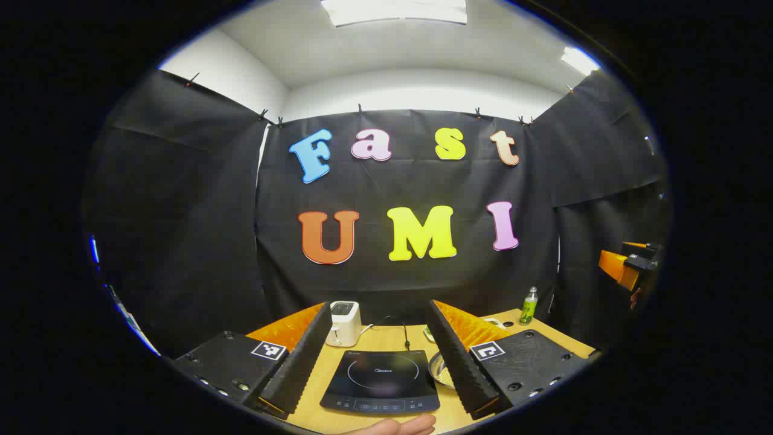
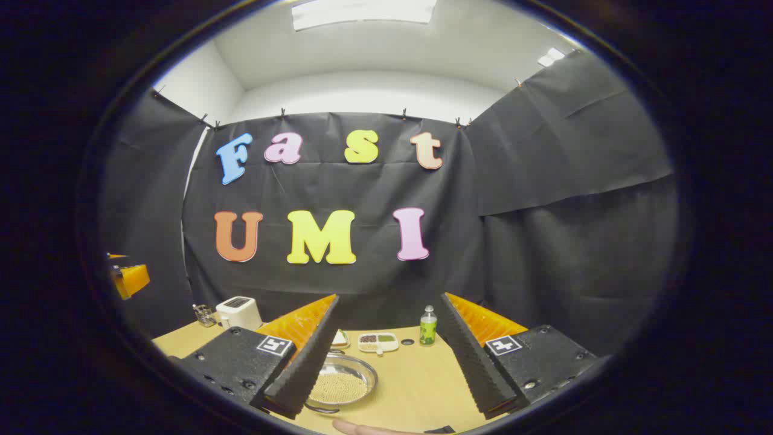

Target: First push the handle of the pot to place it horizontally, then grasp the pot with both hands and set it on the induction cooktop.

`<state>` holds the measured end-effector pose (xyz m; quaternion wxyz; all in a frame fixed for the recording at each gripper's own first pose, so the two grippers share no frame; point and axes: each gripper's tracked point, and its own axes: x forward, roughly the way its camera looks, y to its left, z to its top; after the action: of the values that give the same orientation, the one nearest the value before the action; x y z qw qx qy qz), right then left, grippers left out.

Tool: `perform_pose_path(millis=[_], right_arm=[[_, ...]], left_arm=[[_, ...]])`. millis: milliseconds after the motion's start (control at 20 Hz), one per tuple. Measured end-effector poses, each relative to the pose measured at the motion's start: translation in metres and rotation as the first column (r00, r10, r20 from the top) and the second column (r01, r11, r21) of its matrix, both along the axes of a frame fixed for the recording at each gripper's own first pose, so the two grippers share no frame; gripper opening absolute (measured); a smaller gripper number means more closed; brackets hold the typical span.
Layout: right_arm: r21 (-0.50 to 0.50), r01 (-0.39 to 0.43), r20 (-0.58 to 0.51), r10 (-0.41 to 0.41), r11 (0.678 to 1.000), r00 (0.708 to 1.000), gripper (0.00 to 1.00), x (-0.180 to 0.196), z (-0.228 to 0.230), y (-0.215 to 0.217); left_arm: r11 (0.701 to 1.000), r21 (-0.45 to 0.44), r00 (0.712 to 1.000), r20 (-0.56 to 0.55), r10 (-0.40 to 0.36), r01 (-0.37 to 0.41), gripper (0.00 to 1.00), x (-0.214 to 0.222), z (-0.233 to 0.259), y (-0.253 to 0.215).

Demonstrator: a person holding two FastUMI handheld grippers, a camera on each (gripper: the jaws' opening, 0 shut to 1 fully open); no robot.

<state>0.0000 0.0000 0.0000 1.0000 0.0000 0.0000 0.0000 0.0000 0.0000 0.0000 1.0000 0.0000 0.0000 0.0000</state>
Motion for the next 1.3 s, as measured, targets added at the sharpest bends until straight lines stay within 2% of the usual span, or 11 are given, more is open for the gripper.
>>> perform_pose_path(millis=[250,650,800,1000,1200,1300], right_arm=[[-0.002,0.006,0.011,-0.006,1.0,1.0,0.99,-0.001,0.003,-0.005],[-0.009,-0.001,-0.002,0.001,1.0,1.0,0.99,0.007,-0.001,-0.002],[-0.009,-0.021,-0.009,0.021,1.0,1.0,0.99,0.014,-0.008,0.006],[0.004,-0.054,-0.055,0.054,0.999,0.997,0.99,0.025,-0.031,0.024],[0.033,-0.086,-0.102,0.089,0.996,0.991,0.77,0.042,-0.058,0.047],[0.056,-0.124,-0.138,0.131,0.991,0.982,0.65,0.051,-0.079,0.067]], left_arm=[[1.0,0.026,1.0,0.004,0.001,-0.001,0.95,-0.001,0.0,0.002],[1.0,0.001,1.0,-0.006,-0.002,0.002,0.95,0.003,-0.008,0.004],[1.0,-0.003,1.0,0.01,0.004,-0.004,0.95,0.002,-0.004,0.008],[0.999,-0.003,0.999,0.031,-0.034,0.034,0.95,-0.003,-0.004,0.005],[0.997,-0.05,0.998,0.043,-0.053,0.055,0.95,-0.01,-0.008,0.006],[0.998,-0.041,0.997,0.051,-0.055,0.057,0.95,-0.013,-0.009,0.007]])
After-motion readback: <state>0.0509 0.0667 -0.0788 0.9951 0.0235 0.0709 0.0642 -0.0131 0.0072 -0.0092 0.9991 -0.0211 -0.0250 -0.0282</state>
